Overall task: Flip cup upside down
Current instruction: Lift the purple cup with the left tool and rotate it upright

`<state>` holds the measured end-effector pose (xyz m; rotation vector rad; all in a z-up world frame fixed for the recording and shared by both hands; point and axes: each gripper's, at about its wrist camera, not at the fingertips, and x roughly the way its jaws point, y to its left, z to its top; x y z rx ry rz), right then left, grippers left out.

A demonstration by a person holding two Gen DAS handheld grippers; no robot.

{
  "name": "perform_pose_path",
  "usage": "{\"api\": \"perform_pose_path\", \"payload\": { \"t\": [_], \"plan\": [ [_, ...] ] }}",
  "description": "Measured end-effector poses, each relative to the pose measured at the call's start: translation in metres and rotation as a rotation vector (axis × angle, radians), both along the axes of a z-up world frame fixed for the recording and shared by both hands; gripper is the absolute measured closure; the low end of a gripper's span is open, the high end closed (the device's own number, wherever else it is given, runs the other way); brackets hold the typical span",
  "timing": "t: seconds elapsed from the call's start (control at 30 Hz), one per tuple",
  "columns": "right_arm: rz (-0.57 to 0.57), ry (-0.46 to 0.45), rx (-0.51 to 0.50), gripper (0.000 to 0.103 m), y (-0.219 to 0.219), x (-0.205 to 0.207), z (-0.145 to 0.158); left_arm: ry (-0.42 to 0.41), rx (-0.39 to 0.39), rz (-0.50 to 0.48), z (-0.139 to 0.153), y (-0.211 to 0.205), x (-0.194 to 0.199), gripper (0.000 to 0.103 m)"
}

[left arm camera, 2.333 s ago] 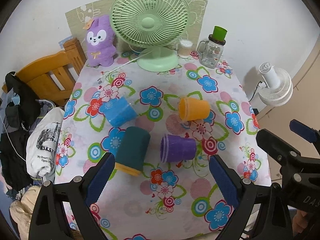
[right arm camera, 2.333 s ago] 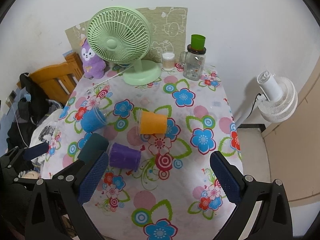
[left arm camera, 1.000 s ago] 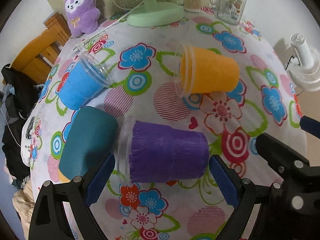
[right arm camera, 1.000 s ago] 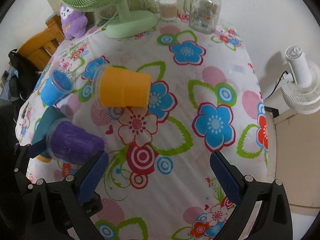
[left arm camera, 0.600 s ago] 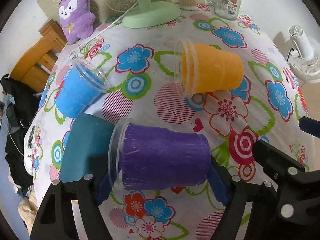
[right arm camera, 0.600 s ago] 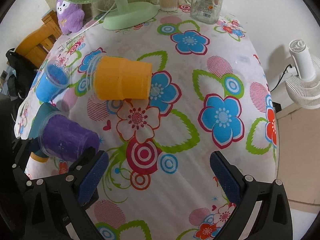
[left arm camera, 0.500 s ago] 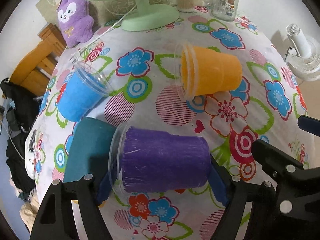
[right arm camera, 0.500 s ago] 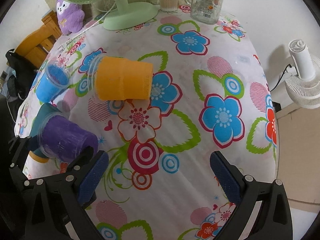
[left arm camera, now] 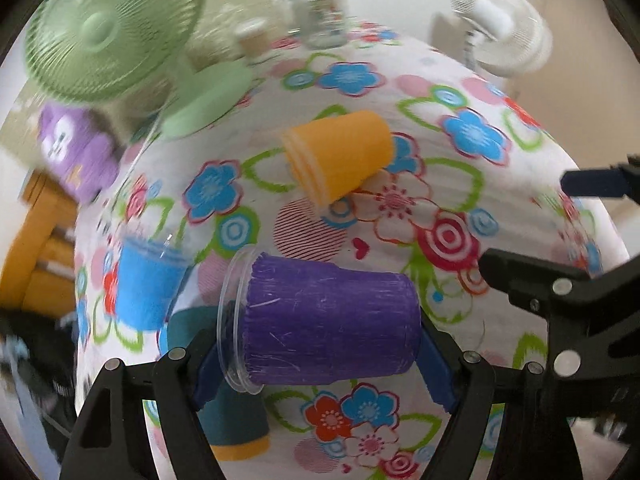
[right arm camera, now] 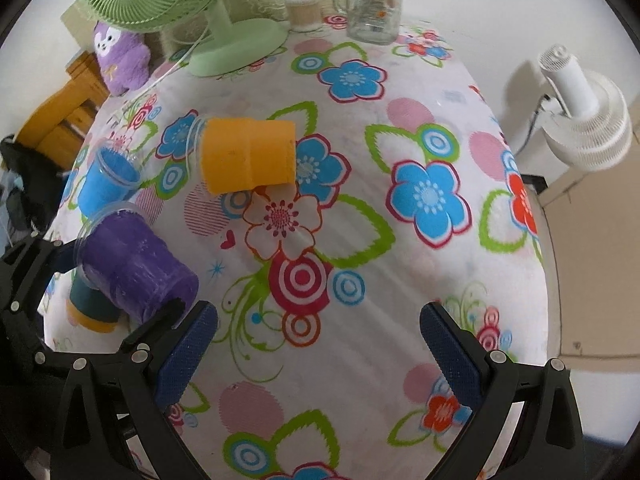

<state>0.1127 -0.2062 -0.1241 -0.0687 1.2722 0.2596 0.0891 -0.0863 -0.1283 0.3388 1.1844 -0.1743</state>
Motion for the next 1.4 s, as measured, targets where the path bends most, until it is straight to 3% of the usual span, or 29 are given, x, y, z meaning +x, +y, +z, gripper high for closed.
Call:
{"api": "perform_pose_path", "payload": {
  "t": [0.27,0.77,1.13,1.4],
  "plan": [
    [-0.156,-0.008,-0.005,0.001,0.000,-0.034,0.001,-0.026,-0.004,-0.347,-0.001,-0.011,-0.018,0.021],
    [-0.381,-0.007,-0.023,0.001,0.001,-0.086,-0.011,-0.027,-0.001,-0.753,-0.014,-0.025,-0.040,0.021],
    [-0.451,0.003,-0.037,0.001,-0.002,-0.096,-0.020,0.003,0.004,-0.805,-0.034,-0.035,-0.037,0.020],
    [-0.416,0.000,-0.033,0.001,0.005,-0.097,-0.013,0.000,0.037,-0.740,-0.023,-0.025,-0.040,0.007]
  ]
}}
